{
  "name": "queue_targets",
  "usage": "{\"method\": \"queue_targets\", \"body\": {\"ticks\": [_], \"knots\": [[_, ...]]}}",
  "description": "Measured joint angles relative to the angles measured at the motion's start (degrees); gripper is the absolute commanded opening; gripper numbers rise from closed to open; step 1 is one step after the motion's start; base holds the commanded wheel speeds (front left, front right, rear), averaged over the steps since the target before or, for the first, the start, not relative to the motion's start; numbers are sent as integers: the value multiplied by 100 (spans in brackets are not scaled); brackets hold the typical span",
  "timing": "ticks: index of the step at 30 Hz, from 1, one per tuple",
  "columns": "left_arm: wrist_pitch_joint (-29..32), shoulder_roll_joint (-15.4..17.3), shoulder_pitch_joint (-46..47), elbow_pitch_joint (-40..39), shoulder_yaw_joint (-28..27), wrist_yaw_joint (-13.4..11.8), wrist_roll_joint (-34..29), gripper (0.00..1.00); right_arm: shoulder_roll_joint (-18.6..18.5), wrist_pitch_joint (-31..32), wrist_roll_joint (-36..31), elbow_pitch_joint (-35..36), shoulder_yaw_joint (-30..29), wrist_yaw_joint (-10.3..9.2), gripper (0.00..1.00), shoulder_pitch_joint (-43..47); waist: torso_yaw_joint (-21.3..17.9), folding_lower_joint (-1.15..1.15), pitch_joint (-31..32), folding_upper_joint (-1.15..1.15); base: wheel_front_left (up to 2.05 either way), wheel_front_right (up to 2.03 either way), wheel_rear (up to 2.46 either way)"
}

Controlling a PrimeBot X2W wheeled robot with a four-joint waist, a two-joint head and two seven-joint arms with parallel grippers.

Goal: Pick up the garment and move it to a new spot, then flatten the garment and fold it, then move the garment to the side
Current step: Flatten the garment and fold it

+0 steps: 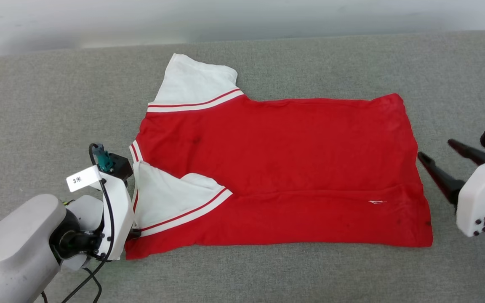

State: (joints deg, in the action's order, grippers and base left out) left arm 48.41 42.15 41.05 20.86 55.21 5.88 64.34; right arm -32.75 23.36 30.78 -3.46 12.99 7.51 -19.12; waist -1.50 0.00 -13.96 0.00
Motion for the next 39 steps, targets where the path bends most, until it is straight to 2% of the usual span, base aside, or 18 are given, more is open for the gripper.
{"method": "queue_targets", "body": {"ticks": [6,10,15,21,28,32,33,34,39], "knots": [[-209,87,-62,-204,-49,53,48,0,-609,894,186,335,241,0,100,-391,64,0,174,0,0,0,0],[-319,230,-62,-456,-97,68,32,0,-1061,1917,554,456,564,0,100,-506,116,0,241,0,0,0,0],[-372,308,-61,-777,-125,48,-56,0,-1373,3015,942,350,747,-1,100,-486,188,0,228,0,0,0,0],[-382,316,-54,-1053,-116,-37,-154,0,-1156,3412,1036,70,851,-1,100,-222,264,0,77,0,0,0,0],[-423,338,5,-1180,-111,-86,-213,0,-675,2994,982,-483,1137,-1,100,-99,315,0,-129,0,0,0,0],[-430,335,4,-1183,-88,-86,-225,0,-610,2724,1009,-747,1363,-12,100,-90,322,0,-189,0,0,0,0],[-431,338,0,-1180,-78,-85,-224,0,-608,2665,1032,-787,1408,-12,78,-111,313,0,-185,0,0,0,0],[-453,339,-10,-1177,-70,-85,-223,0,-606,2570,1053,-837,1443,-12,0,-137,303,0,-170,0,0,0,0],[-572,399,-183,-1145,-101,-76,-98,0,-688,2120,1378,-954,1606,0,0,-232,232,0,109,0,0,0,0]]}}
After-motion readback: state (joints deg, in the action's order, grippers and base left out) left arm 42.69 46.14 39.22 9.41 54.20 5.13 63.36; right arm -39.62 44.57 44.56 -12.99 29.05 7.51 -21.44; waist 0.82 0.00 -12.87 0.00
